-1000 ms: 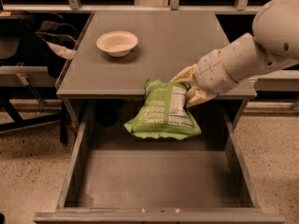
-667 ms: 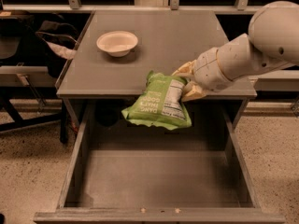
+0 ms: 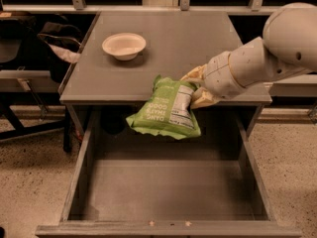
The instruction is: Pick green rice chip bag from top drawer and place on counter
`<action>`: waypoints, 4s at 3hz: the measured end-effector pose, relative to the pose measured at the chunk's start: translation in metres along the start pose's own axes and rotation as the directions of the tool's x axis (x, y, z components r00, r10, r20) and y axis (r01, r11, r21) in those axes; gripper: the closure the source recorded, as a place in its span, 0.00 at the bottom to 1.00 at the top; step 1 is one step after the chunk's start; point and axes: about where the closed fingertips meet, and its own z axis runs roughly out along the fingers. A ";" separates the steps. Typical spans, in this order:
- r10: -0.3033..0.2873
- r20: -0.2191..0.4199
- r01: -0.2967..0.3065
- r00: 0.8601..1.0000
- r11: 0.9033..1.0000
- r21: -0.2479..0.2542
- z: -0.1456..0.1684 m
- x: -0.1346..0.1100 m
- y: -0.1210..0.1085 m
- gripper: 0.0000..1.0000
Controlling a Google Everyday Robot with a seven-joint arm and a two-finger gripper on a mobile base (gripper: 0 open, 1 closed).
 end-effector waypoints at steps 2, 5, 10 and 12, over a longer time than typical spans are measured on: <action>-0.056 0.026 0.054 0.998 0.996 0.066 -0.020 -0.017 -0.049 1.00; -0.009 -0.046 0.015 0.999 0.993 0.119 0.019 0.022 -0.103 1.00; 0.050 -0.098 -0.033 0.994 0.986 0.165 0.041 0.045 -0.115 0.38; 0.050 -0.098 -0.033 0.994 0.986 0.165 0.041 0.045 -0.115 0.00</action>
Offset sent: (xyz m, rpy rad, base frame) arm 0.0637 0.0031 0.0826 0.0547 -0.1478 0.0259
